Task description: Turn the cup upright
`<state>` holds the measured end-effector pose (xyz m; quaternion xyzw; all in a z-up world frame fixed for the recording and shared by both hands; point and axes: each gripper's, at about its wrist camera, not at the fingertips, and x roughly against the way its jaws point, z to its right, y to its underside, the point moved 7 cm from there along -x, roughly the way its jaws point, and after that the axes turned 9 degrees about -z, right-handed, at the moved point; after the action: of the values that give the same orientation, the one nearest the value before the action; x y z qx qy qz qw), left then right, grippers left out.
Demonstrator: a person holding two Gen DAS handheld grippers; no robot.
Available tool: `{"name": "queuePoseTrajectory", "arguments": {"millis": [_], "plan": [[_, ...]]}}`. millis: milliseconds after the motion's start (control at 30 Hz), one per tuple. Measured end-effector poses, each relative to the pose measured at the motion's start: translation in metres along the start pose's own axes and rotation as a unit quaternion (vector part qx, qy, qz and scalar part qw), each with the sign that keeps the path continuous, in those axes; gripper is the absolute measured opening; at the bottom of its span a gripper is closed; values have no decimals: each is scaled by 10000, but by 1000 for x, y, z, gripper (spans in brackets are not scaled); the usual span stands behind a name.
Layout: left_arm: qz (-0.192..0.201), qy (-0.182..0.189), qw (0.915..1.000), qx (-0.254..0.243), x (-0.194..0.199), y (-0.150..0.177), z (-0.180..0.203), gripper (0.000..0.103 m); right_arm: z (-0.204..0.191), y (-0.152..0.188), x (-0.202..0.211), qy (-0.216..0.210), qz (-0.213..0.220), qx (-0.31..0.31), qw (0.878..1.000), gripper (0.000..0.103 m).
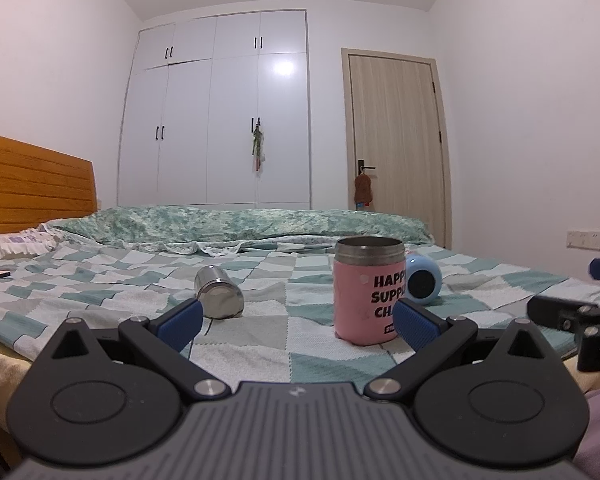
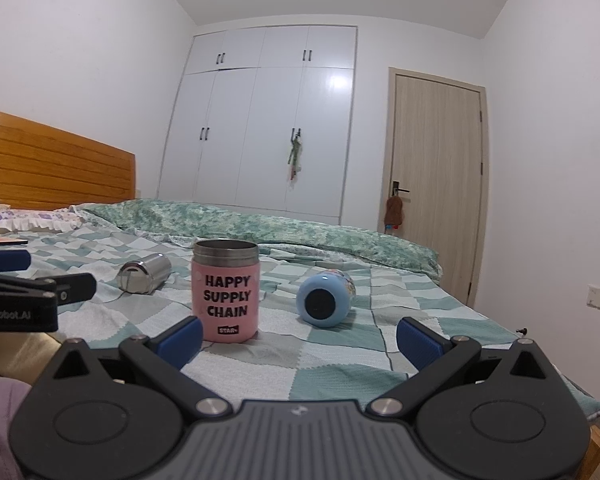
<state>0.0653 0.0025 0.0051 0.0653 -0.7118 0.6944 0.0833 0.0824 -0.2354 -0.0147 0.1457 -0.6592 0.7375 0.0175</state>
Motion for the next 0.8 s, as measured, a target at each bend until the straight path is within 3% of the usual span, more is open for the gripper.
{"name": "queuePoseTrajectory", "arguments": {"millis": [333,800], "plan": [[128,-130,9998,71,-1,-27,-42,103,-42,-28,-8,-692,81,167,9974,103],[-194,-216,9995,127,-36,-45,-142,103,-131,-94,-62,-1498,29,346,9881,103]]}}
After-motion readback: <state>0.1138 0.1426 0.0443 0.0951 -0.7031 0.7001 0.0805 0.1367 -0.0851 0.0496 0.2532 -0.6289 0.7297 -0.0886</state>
